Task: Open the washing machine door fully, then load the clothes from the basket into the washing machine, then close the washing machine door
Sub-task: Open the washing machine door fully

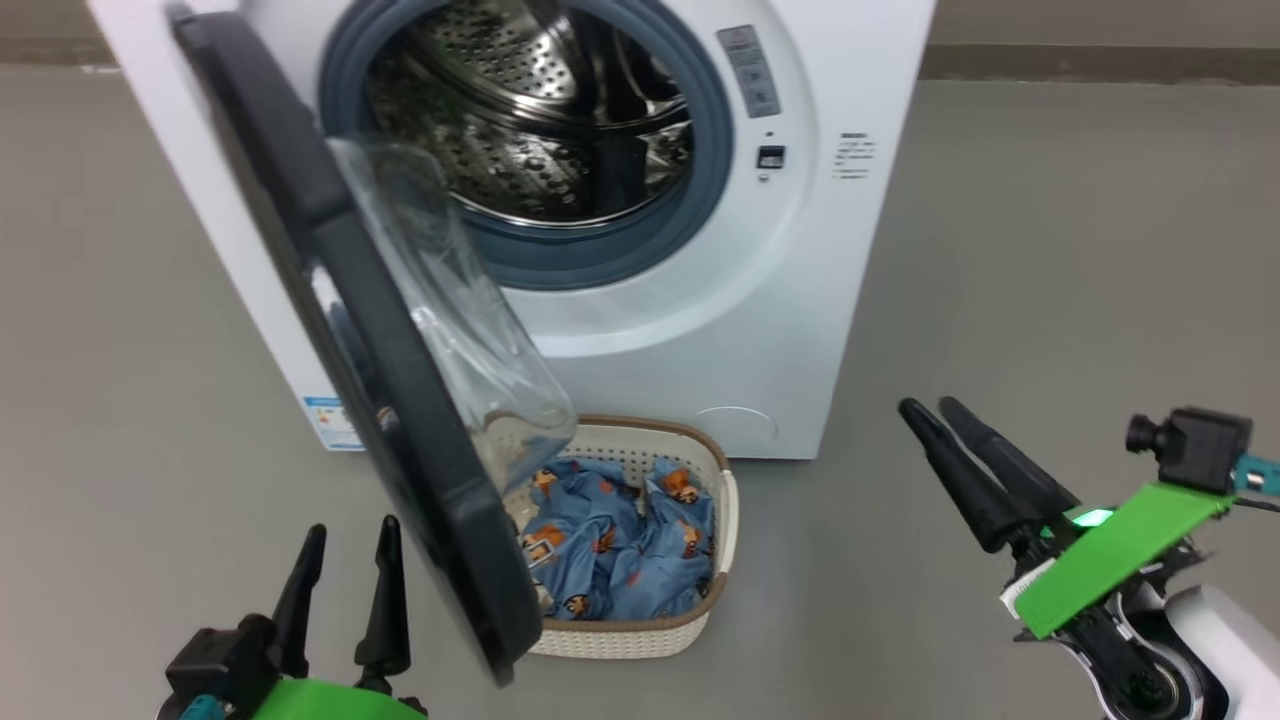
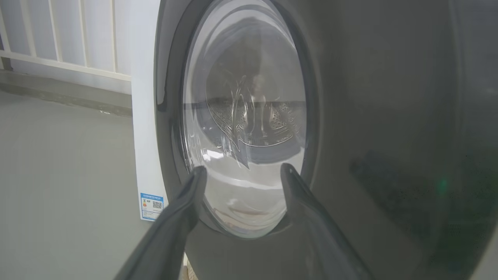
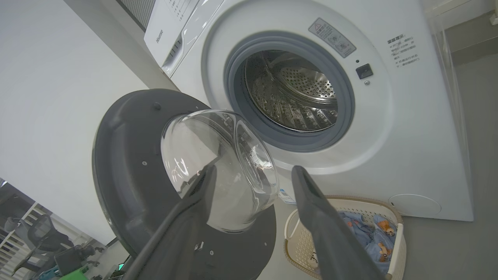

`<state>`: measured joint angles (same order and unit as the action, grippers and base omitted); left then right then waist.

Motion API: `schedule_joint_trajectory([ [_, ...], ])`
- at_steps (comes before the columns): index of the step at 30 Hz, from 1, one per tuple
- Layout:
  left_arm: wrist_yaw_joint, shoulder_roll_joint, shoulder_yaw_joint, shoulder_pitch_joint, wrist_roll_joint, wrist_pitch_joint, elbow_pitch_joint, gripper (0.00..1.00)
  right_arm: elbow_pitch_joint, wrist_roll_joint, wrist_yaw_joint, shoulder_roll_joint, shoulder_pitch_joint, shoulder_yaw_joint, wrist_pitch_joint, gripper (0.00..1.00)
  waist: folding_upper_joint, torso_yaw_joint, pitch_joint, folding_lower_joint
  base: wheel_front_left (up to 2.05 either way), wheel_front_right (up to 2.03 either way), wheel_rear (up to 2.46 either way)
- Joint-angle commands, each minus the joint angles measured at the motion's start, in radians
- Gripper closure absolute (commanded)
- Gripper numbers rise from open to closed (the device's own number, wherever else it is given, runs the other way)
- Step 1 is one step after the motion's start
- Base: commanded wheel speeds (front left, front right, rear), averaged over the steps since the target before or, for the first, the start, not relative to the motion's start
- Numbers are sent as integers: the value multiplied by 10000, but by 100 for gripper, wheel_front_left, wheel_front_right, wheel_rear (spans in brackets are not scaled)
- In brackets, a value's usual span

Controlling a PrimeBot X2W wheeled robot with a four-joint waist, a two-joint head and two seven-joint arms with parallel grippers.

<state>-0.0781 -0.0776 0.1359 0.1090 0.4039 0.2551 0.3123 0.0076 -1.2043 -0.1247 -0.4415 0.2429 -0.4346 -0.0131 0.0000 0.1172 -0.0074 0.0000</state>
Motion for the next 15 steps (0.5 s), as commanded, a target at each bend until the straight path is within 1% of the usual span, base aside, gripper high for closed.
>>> schedule_joint_trajectory([
  [1, 57, -177, -351, 45, 31, 54, -330, 0, -78, 314, -60, -299, -81, -179, 495, 0, 0, -398, -38, 0, 0, 0, 0],
  [5, 108, -191, -407, -61, 35, 58, -434, 0, 453, 1097, -60, -639, -243, -390, 1793, 0, 0, -639, -44, 0, 0, 0, 0],
  [7, 133, -199, -433, -117, 35, 59, -497, 0, 794, 1560, -60, -737, -301, -404, 2270, 0, 0, -729, -40, 0, 0, 0, 0],
  [11, 179, -238, -507, -216, 49, 61, -623, 0, 1371, 2664, -60, -679, -372, -160, 2678, 0, 0, -876, -9, 0, 0, 0, 0],
  [13, 196, -254, -542, -251, 61, 61, -669, 0, 1561, 3711, -60, -674, -364, 6, 2731, 0, 0, -931, 8, 0, 0, 0, 0],
  [15, 220, -258, -578, -282, 70, 62, -716, 0, 1527, 4592, -60, -372, -421, 531, 2741, 0, 0, -981, 34, 0, 0, 0, 0],
])
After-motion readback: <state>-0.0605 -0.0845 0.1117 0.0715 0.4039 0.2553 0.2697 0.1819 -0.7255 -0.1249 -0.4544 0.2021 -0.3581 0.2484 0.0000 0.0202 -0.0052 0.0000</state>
